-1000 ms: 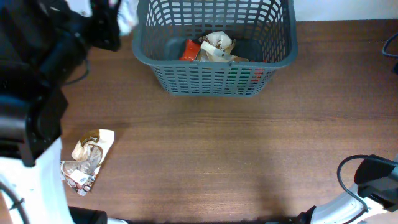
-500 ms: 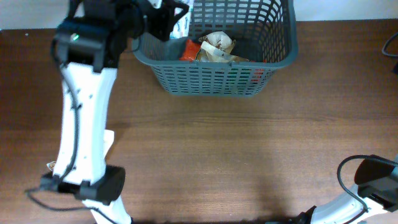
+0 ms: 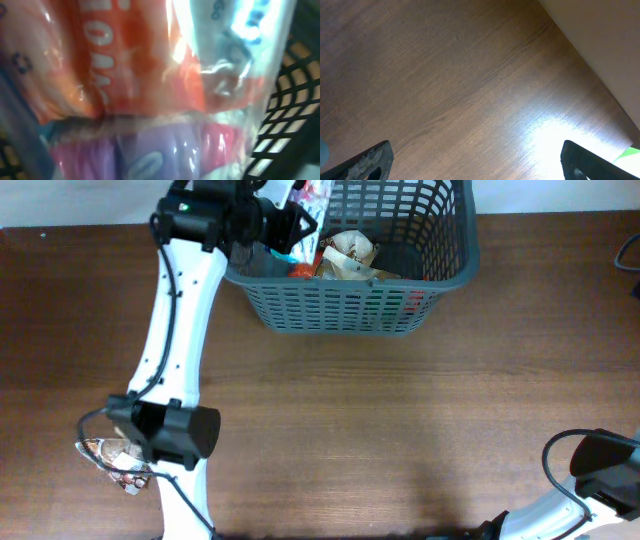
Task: Pack container
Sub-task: 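Lift the tissue strip and carry it over the basket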
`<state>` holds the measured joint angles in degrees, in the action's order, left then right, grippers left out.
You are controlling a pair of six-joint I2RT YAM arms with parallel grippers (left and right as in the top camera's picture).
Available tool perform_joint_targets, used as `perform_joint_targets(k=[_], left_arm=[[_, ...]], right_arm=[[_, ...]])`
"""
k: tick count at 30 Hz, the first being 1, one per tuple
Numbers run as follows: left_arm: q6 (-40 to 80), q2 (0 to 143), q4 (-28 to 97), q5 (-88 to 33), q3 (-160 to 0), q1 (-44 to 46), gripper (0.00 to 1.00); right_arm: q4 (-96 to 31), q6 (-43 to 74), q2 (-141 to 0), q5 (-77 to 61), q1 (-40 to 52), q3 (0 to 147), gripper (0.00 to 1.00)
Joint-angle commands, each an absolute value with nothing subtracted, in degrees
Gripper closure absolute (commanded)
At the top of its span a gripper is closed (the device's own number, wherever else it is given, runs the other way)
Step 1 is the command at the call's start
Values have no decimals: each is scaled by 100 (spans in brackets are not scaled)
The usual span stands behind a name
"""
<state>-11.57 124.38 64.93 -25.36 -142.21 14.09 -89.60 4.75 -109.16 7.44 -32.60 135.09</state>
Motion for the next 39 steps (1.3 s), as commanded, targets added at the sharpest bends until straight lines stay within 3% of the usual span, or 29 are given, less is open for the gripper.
perform_joint_targets(k=[1,19,20,22,23,28,39], left_arm=[[-1249,12575,6521,-2720,-14254,1426,98],[-1251,13093,7022,-2696,-14247,1422,97],[-1251,13093,7030,-2676,-14247,1422,92],[-1251,13093,7030,-2655,-14250,1422,53],[-1251,13093,7030,-2655,-14250,1422,40],[-1251,13093,7041,-2558,-14250,1409,39],[-1199,12997,7216,-2554,-14807,1280,28]], right_arm=[[-8960,539,-10945,707,-3264,13478,1],[-8960,539,-10945,709,-3264,13478,1],[-8960,539,-10945,707,-3264,13478,1],[-8960,539,-10945,707,-3264,13478,1],[-8960,539,-10945,707,-3264,13478,1],[-8960,539,-10945,707,-3264,13478,1],[-8960,539,-10945,709,-3264,13478,1]])
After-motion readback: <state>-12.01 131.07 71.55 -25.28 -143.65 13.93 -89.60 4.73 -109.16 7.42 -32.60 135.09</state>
